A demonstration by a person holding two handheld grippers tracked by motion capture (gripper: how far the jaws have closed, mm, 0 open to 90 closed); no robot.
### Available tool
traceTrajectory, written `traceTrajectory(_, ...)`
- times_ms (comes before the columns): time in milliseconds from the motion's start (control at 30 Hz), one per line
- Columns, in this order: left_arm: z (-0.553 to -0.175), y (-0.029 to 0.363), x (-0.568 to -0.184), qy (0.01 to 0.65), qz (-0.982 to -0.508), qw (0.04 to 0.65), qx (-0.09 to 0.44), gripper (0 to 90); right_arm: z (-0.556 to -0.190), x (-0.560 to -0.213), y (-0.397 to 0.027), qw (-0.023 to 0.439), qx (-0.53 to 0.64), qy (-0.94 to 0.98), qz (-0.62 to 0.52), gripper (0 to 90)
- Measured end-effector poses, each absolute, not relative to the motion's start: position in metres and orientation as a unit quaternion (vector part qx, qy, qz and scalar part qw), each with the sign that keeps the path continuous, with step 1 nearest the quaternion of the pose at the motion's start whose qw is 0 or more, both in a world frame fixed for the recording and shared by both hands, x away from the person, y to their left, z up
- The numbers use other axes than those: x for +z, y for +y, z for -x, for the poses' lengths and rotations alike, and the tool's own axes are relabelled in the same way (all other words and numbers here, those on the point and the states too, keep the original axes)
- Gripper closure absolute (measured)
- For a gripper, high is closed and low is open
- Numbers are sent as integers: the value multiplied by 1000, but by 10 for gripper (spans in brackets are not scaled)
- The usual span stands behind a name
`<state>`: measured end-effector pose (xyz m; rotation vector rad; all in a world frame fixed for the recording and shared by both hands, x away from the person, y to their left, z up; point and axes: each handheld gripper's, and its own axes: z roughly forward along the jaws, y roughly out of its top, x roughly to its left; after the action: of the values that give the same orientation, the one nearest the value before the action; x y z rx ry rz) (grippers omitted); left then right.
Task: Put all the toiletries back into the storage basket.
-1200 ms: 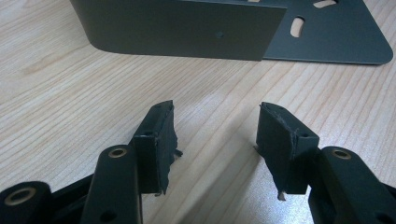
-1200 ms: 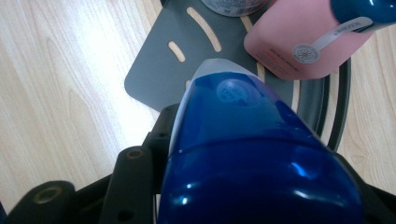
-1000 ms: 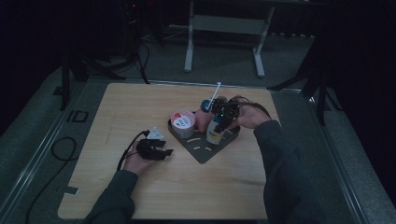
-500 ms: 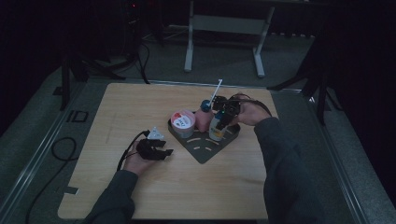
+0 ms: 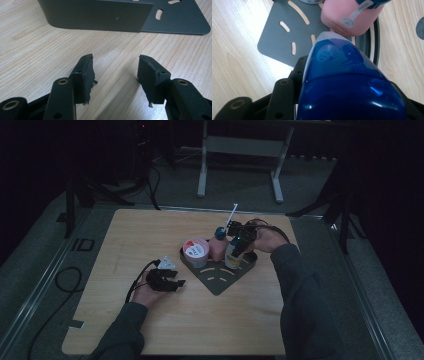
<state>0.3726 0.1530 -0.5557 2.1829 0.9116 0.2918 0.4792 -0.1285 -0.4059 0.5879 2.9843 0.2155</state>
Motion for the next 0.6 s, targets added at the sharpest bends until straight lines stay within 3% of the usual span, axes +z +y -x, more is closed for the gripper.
traceTrajectory(600,-373,153,-556,356,-850,371,114,469,-492,-411,-137,49,70,972,-219,544)
